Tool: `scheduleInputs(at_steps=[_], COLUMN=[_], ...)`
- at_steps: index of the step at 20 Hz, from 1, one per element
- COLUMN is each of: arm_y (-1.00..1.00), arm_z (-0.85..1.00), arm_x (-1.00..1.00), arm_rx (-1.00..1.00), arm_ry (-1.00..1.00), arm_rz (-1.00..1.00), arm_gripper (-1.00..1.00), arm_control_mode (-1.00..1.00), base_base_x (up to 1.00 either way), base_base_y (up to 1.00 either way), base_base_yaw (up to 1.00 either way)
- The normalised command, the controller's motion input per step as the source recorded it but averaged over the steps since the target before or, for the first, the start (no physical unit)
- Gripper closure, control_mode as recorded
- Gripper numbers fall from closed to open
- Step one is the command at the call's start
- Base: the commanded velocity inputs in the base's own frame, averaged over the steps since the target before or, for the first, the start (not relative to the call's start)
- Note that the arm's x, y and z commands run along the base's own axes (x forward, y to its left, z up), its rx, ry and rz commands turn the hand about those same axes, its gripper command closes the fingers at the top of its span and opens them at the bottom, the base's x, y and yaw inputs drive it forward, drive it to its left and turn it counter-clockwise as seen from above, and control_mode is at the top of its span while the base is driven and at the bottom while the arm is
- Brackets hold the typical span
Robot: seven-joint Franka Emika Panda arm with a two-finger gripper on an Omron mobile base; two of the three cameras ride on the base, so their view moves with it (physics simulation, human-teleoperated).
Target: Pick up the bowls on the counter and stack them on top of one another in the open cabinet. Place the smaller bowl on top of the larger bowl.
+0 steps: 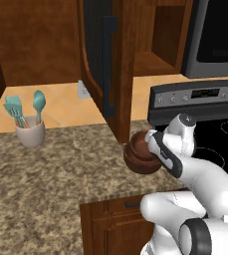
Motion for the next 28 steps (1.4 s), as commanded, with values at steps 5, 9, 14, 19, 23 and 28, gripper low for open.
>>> scheduleInputs(at_steps=[5,9,14,19,23,28], arm_y=[0.0,0.0,0.0,-0.03,-0.49,-0.15], arm_z=[-0.22,-0.15,-0.08,0.36,0.17,-0.44], arm_x=[0.36,0.24,0.05,-0.15,-0.54,-0.13], arm_rx=[0.0,0.0,0.0,0.01,0.07,-0.01], arm_ry=[0.02,0.02,0.02,-0.02,0.18,0.19], arm_rz=[-0.02,0.0,0.0,-0.03,-0.12,-0.03], arm_gripper=[1.0,1.0,-1.0,-1.0,-1.0,-1.0], arm_control_mode=[-1.0,-1.0,-1.0,-1.0,-1.0,-1.0], base_base_x=[0.0,0.0,0.0,0.0,0.0,0.0], base_base_y=[0.0,0.0,0.0,0.0,0.0,0.0], base_base_yaw=[0.0,0.0,0.0,0.0,0.0,0.0])
